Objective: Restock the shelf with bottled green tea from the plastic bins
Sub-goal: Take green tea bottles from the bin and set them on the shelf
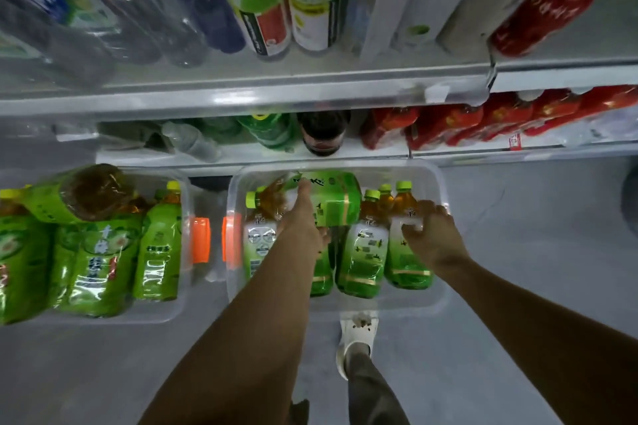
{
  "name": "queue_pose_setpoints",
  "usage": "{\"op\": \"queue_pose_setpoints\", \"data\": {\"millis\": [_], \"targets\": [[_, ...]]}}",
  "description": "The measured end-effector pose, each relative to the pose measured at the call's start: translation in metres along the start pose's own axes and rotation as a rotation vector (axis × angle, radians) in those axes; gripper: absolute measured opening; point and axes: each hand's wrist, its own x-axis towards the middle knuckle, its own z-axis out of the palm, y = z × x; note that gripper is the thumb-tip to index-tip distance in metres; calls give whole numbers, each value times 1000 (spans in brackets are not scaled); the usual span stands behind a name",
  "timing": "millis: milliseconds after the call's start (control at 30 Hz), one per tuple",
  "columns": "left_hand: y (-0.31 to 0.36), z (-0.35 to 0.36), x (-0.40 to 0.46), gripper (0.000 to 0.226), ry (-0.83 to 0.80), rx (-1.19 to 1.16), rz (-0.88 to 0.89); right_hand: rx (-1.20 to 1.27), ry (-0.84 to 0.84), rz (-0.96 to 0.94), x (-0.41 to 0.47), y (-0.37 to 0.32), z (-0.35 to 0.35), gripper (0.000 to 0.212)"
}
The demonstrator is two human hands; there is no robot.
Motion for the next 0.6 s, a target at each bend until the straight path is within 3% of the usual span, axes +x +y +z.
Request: {"op": "queue_pose_setpoints", "data": {"millis": [133, 267, 333, 433, 533, 600], "targets": [[-5, 16, 13, 63, 11, -109, -37, -250, 37, -280, 17, -9, 7, 40], [-8, 23, 10, 40, 34, -102, -27, -341, -128, -188, 38, -30, 17, 60], [-15, 21, 13, 55, 115, -107, 29, -369, -151, -117, 41, -43, 23, 63], [-27, 2, 16, 93, 251, -138, 166, -501, -239, -77, 41, -56, 35, 48], [-28, -26, 21, 124, 187, -74, 296, -542, -304, -9, 44, -62, 44, 54], [-21, -42, 22, 107, 127, -10, 375, -540, -299, 13, 45, -68, 45, 67]]}}
